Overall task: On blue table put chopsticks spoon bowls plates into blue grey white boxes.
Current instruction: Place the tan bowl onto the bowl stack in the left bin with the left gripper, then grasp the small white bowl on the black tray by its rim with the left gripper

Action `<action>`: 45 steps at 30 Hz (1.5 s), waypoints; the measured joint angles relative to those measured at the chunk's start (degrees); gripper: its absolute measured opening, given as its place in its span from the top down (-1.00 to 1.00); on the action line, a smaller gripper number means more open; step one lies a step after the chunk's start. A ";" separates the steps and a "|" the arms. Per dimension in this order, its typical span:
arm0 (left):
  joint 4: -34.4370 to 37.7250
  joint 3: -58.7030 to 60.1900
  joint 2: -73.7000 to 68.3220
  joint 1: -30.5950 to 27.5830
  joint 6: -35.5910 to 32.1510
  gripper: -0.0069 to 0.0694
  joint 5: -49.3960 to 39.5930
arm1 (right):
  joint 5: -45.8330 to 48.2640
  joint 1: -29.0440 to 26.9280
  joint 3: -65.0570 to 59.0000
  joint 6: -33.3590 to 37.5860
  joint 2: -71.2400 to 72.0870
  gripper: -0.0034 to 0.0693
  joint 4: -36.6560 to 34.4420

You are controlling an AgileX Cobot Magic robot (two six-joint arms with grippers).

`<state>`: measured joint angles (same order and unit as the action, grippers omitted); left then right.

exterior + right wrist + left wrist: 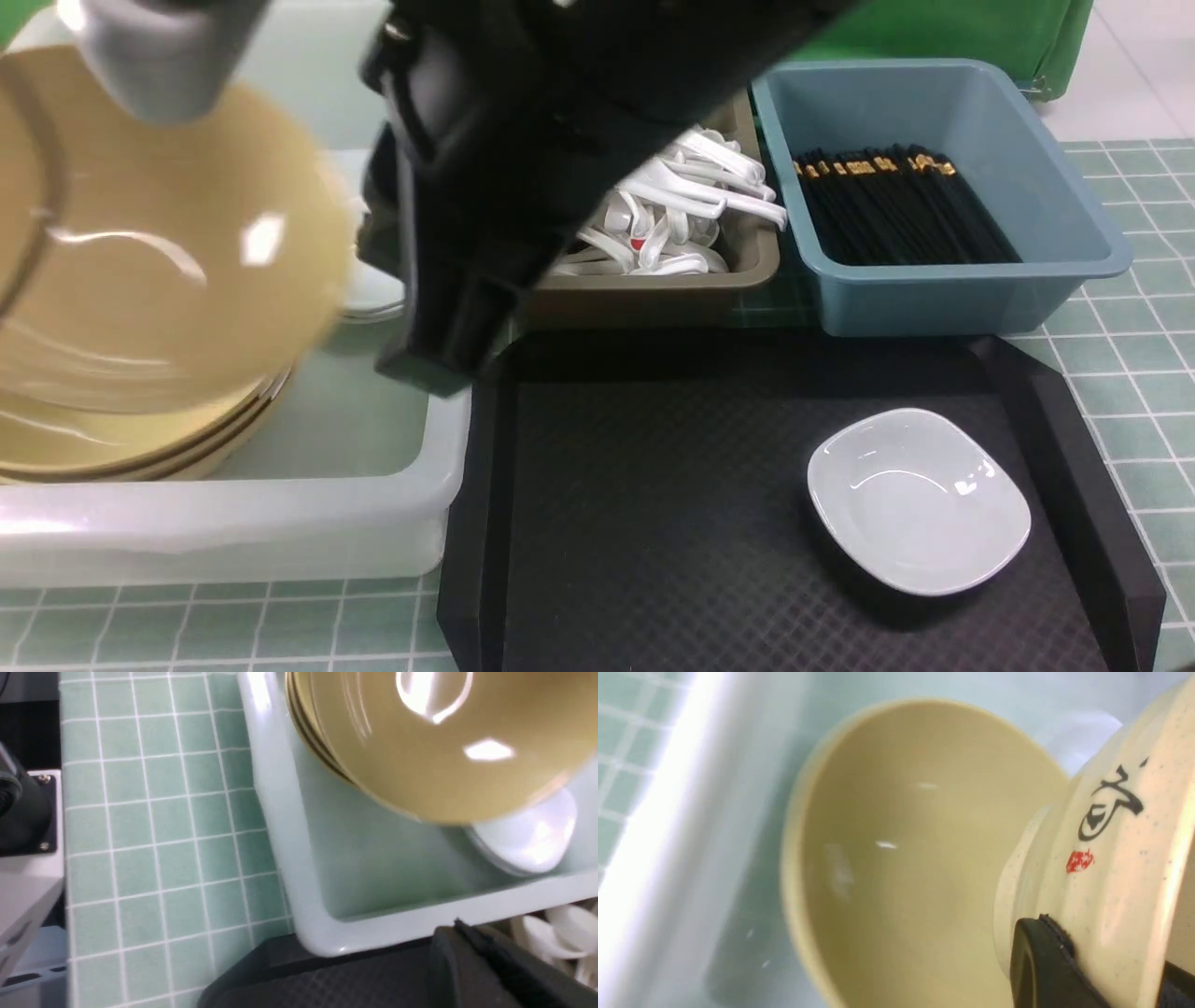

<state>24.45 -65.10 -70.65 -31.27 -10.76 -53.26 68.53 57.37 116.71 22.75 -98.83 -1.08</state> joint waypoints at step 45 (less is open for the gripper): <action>-18.88 -11.11 -25.65 45.65 6.80 0.17 3.00 | 3.78 -13.06 -12.73 -3.05 13.41 0.78 1.09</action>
<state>5.56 -76.21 -96.30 14.38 -3.96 -50.26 72.32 44.31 103.98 19.70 -85.41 0.00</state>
